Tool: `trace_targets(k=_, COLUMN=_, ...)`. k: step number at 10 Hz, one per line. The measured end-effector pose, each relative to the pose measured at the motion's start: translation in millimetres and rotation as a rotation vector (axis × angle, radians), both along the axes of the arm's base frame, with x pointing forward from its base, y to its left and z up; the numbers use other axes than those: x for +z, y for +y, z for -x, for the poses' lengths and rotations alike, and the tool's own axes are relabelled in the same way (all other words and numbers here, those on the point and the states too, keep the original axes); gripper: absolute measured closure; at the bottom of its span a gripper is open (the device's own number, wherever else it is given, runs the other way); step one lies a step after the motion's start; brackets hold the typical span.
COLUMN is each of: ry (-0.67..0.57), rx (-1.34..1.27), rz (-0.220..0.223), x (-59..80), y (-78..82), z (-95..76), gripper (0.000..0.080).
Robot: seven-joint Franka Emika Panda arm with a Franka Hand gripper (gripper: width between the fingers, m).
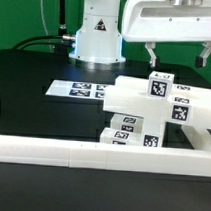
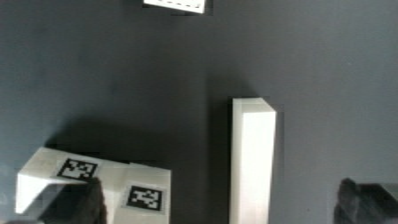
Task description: Assemble chair
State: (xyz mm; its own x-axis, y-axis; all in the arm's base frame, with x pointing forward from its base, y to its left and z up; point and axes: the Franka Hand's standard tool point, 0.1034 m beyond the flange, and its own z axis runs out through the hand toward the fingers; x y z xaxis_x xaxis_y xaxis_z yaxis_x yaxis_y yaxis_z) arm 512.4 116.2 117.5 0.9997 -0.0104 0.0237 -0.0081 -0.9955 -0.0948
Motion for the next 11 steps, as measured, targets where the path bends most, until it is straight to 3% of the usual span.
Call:
trace_targets(k=3, ry=0.000, rx=-0.001, rz=0.001, x=-0.8, y=-0.4, z=-0.1, gripper=0.0151)
trace_targets(k=8, ry=-0.054, rx=-0.001, rz=0.036, x=-31.2, y=-12.3, z=30.2, gripper=0.0151)
trace_targets(k=11, ry=-0.054, rx=-0.001, rz=0.036, x=-31.9, y=-12.3, z=30.5, gripper=0.0151)
